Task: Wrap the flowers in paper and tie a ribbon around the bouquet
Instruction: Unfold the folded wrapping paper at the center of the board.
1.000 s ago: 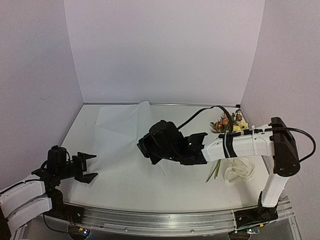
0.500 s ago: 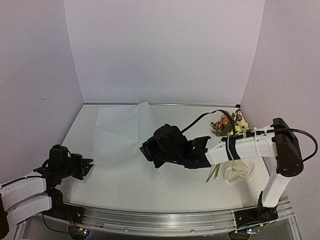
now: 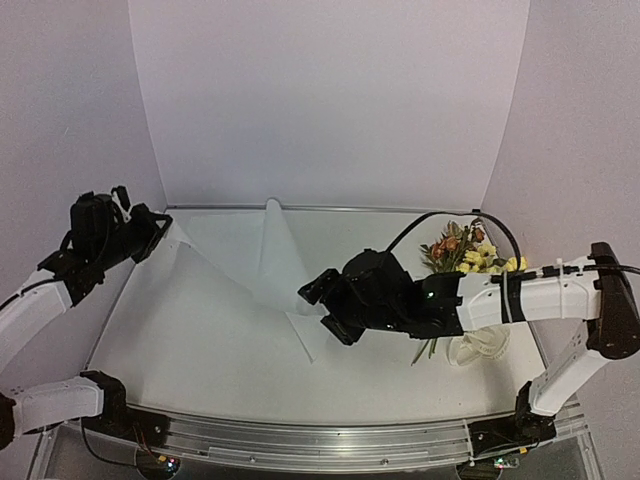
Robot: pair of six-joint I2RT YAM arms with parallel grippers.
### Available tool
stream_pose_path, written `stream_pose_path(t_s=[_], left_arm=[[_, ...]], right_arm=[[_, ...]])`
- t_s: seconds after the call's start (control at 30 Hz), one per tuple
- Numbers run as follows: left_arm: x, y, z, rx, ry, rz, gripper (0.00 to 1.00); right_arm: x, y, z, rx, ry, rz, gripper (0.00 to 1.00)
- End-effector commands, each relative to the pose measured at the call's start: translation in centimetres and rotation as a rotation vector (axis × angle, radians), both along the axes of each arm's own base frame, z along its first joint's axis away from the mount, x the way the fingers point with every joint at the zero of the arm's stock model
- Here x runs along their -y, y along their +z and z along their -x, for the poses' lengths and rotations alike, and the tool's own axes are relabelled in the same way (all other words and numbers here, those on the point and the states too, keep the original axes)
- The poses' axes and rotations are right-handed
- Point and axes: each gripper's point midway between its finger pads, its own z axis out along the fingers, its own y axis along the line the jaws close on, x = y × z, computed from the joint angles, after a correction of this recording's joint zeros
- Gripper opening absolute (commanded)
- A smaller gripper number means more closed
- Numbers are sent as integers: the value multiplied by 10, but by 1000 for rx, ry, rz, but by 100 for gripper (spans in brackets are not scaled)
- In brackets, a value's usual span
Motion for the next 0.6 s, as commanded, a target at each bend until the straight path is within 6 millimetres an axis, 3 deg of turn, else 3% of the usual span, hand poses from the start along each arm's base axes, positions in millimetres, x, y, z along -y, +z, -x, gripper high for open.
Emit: stream_pose_path(t_s=[0.0, 0.17, 0.23, 0.3, 0.4, 0.57], left_arm=[[51, 78, -12, 268, -364, -276, 0], [118, 113, -30, 353, -686, -283, 0], [151, 104, -39, 324, -779, -315, 0], [197, 93, -36, 304, -895, -337, 0], [252, 53, -41, 225, -1028, -343, 0], [337, 19, -36, 182, -1228, -327, 0]], right_arm=[[56, -20, -18, 56, -16, 187, 83], [83, -21, -27, 79, -37, 259, 86], [94, -15, -28, 104, -48, 290, 87], [110, -6, -29, 132, -78, 318, 89], [142, 3, -34, 152, -143, 338, 90], [203, 17, -36, 182, -243, 417, 92]])
